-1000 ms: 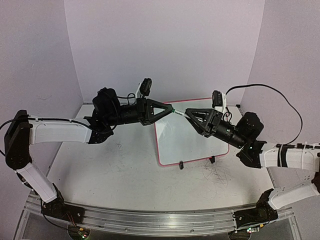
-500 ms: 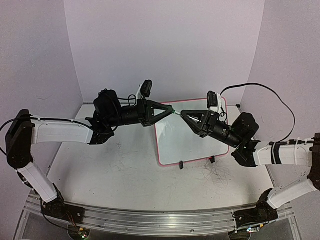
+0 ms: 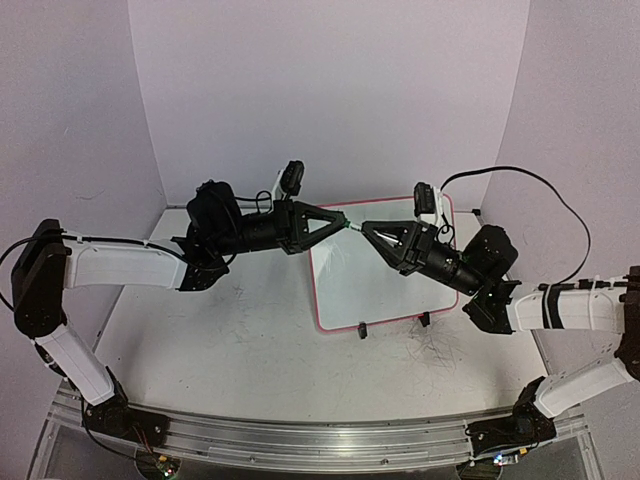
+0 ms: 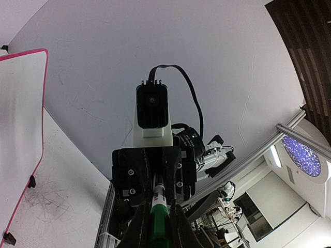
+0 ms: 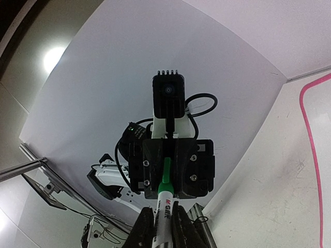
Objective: Write a sentence on the whiteboard
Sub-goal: Open the pen cap from the whiteboard marker, then put down the pen cap at the corner of the board, then hold the whiteboard at the center of the board.
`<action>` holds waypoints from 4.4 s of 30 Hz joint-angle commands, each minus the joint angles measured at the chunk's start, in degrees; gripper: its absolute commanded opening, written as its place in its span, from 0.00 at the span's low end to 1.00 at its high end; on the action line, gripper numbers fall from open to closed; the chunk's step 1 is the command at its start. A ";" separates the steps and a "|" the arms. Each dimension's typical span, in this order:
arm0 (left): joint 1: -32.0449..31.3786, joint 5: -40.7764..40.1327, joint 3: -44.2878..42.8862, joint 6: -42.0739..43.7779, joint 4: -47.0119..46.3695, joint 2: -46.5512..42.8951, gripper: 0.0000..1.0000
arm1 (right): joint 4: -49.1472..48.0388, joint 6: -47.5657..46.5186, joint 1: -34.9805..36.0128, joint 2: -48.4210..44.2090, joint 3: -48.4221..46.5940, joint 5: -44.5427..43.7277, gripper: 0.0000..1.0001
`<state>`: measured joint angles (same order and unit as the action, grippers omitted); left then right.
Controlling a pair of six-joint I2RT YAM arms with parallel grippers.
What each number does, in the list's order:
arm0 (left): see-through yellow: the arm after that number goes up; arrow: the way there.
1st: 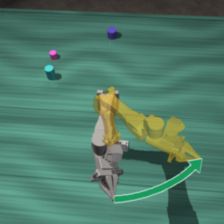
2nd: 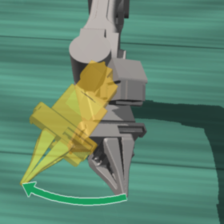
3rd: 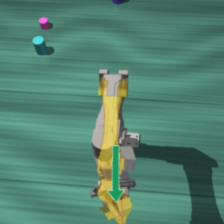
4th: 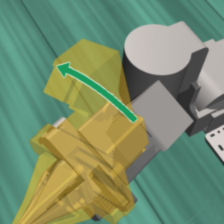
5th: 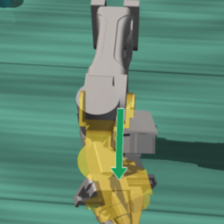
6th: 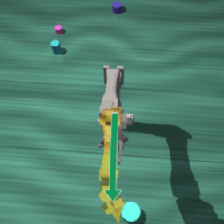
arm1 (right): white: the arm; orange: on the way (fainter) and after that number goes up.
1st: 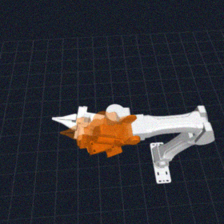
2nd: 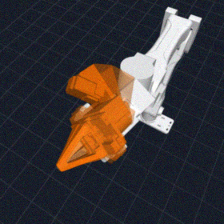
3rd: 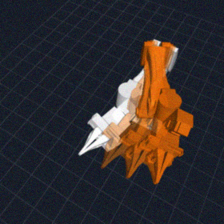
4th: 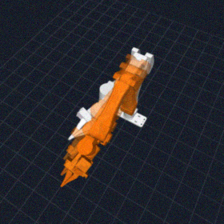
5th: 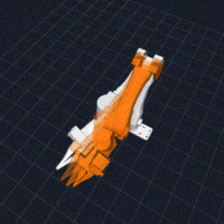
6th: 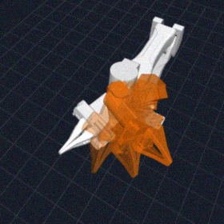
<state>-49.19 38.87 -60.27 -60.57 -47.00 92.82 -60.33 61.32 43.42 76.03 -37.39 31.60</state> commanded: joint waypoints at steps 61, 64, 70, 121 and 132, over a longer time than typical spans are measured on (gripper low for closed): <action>19.37 -5.52 20.48 15.02 43.43 3.06 0.12 | 39.32 -26.60 -3.81 -26.16 5.25 -19.54 0.00; 19.30 -6.19 20.82 15.33 43.41 3.57 0.14 | 38.90 -26.88 -3.79 -24.94 4.97 -18.05 0.00; 19.30 -7.15 21.24 15.74 43.62 5.01 0.14 | 39.64 -26.11 -3.84 -26.04 6.51 -21.87 0.00; 19.39 -14.52 5.97 35.80 37.60 -15.11 0.95 | 58.32 -44.72 -3.76 -19.99 -5.59 -24.61 0.00; 19.72 5.55 -9.66 37.40 32.65 5.24 0.89 | 50.90 -55.70 -3.78 -4.80 -13.83 -16.05 0.00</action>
<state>-29.78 35.59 -63.12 -23.92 -9.83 93.29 -4.26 11.05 39.77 67.25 -47.07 11.35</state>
